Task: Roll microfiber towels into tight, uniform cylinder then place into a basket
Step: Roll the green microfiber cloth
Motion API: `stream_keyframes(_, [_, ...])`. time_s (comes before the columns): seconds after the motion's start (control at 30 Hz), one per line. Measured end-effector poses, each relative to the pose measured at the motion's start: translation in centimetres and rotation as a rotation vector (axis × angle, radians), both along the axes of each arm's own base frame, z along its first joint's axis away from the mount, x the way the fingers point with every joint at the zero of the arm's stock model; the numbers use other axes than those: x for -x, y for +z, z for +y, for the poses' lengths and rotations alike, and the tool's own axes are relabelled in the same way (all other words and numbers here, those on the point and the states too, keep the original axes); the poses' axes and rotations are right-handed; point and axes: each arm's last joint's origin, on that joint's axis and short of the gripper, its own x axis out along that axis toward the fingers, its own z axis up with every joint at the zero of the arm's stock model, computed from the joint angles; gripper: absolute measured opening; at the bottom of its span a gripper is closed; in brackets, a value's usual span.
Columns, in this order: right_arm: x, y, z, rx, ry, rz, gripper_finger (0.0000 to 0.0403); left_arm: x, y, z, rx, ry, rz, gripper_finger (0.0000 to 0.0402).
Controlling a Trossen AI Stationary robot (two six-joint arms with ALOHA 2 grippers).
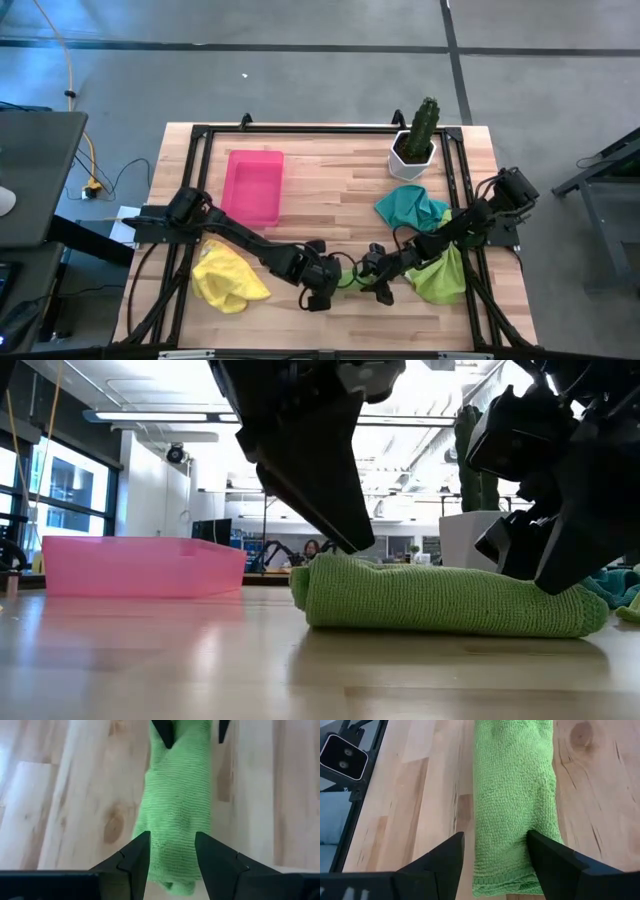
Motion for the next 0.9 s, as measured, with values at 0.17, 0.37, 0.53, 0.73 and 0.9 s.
stream_keyframes(0.17, [0.0, 0.0, 0.0, -0.001, 0.0, -0.001, 0.0213, 0.1, 0.0, -0.4, 0.011, -0.047, 0.003, 0.0147])
stream_keyframes(0.37, [0.0, 0.0, 0.0, -0.005, 0.002, -0.003, 0.0213, -0.8, 0.7, -0.9, 0.022, -0.072, -0.116, 0.0147])
stream_keyframes(0.53, [0.0, 0.0, 0.0, 0.002, 0.014, -0.01, 0.0213, -1.5, 1.2, -0.9, 0.003, 0.012, -0.219, 0.0147])
stream_keyframes(0.73, [-0.2, 0.2, 0.2, 0.063, 0.125, -0.089, 0.0213, -1.6, 1.2, -0.9, 0.045, 0.049, -0.226, 0.0147])
stream_keyframes(0.9, [-0.6, 0.7, 0.4, 0.086, 0.191, -0.193, 0.0213, -1.5, 1.2, -0.9, 0.049, 0.046, -0.223, 0.0147])
